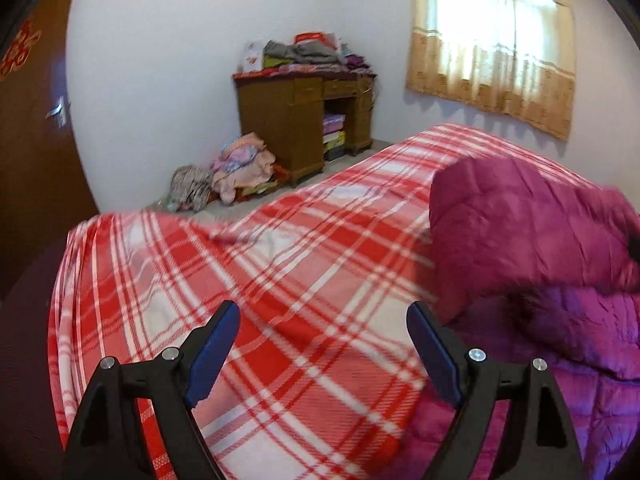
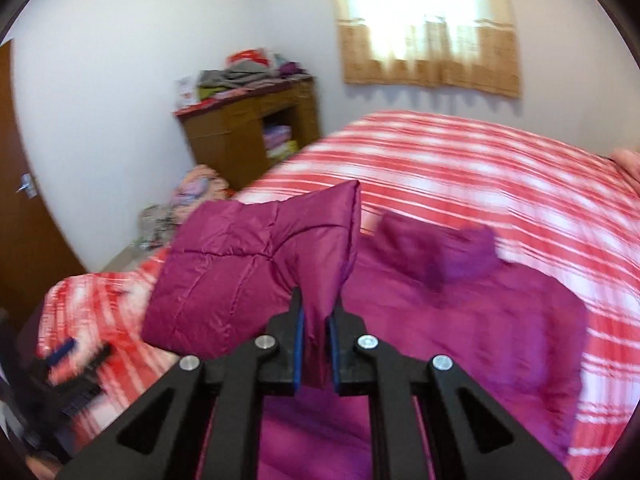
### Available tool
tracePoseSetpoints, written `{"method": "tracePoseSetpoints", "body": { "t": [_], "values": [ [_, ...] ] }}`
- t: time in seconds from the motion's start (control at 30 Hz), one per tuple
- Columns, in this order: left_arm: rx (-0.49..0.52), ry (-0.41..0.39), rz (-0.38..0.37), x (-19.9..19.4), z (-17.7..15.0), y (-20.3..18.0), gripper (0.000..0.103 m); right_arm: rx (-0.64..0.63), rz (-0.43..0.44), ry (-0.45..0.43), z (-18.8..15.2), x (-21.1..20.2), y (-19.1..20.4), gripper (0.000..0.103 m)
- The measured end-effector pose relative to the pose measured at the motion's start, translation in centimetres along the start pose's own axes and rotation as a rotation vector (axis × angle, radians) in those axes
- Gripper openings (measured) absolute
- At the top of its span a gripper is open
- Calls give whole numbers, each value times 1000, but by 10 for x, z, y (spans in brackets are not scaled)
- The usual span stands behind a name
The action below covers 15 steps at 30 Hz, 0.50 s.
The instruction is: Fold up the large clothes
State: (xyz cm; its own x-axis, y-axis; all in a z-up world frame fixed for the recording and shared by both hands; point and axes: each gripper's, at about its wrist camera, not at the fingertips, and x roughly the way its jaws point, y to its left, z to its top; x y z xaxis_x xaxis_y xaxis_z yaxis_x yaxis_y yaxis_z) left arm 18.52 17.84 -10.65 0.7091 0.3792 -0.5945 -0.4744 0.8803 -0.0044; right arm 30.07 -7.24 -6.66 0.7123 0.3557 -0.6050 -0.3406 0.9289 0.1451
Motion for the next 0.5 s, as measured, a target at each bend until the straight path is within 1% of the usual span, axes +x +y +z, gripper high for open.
{"method": "tracePoseSetpoints", "body": {
  "t": [0.1,0.23,0.3,0.37,0.43,0.5],
  "values": [
    [55,-16,-30,-3,9,-23,86,26,-84,34,-18,2,-32,13],
    [141,-27,-72,1,25,-60,86,66,-121,101,-37,12,-63,13],
    [167,-22,-92,7,34,-78,86,73,-161,122,-45,14,-74,12],
    [189,-26,-102,13,43,-95,86,89,-162,140,-55,12,-87,13],
    [219,-36,-91,23,50,-116,86,91,-147,162,-63,15,-92,13],
    [244,-12,-83,40,49,-136,86,80,-150,167,-68,19,-90,13]
  ]
}}
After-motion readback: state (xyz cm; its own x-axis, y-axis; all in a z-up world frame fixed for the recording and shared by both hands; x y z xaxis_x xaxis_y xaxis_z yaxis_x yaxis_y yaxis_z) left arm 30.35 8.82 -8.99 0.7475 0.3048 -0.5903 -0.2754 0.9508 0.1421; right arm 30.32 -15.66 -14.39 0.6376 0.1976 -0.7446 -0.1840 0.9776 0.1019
